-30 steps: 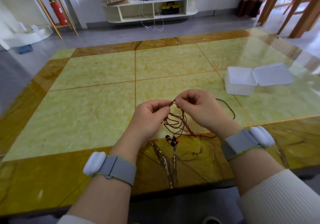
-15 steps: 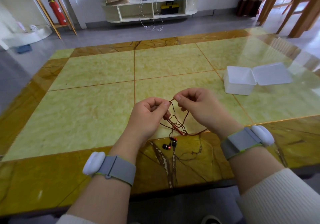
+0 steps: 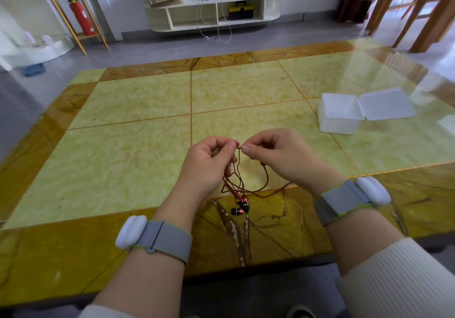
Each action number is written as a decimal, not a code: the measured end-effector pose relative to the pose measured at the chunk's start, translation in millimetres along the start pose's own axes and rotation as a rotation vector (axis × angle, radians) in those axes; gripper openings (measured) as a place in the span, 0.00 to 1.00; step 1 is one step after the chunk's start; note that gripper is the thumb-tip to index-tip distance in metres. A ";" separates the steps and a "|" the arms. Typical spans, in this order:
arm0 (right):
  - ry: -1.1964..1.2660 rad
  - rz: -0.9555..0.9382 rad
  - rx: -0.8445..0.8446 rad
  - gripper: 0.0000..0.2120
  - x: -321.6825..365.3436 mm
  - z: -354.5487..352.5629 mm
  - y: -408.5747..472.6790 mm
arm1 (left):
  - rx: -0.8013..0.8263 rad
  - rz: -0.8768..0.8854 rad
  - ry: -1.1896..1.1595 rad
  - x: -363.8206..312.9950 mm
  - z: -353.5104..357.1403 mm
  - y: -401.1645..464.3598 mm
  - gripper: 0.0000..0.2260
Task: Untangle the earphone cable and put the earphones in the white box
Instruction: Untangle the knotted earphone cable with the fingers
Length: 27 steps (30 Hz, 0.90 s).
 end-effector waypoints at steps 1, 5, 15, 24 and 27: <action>-0.017 0.003 0.006 0.06 0.1 0.6 -0.2 | 0.003 -0.004 -0.011 -0.2 0.5 -0.4 0.05; -0.086 0.062 -0.121 0.08 -2.2 -12.9 -0.3 | 0.030 -0.034 -0.029 2.6 5.2 -0.9 0.06; -0.002 0.152 -0.390 0.11 -16.8 -42.5 -1.8 | 0.008 -0.069 -0.050 3.2 2.2 -1.0 0.07; -0.187 -0.047 0.000 0.09 4.2 0.8 -0.9 | 0.057 -0.026 -0.049 -0.7 7.0 -1.5 0.07; -0.189 -0.037 0.050 0.06 3.7 7.0 -1.9 | 0.055 -0.024 -0.060 -1.6 6.2 -1.7 0.07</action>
Point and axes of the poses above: each hand's wrist, its own y-axis towards the middle knuckle, its own z-axis out of the palm, x = y × z, the point moved 9 cm from there along y, towards the middle knuckle, and after that the axes turned 1 degree about x, right-handed, at the moved point
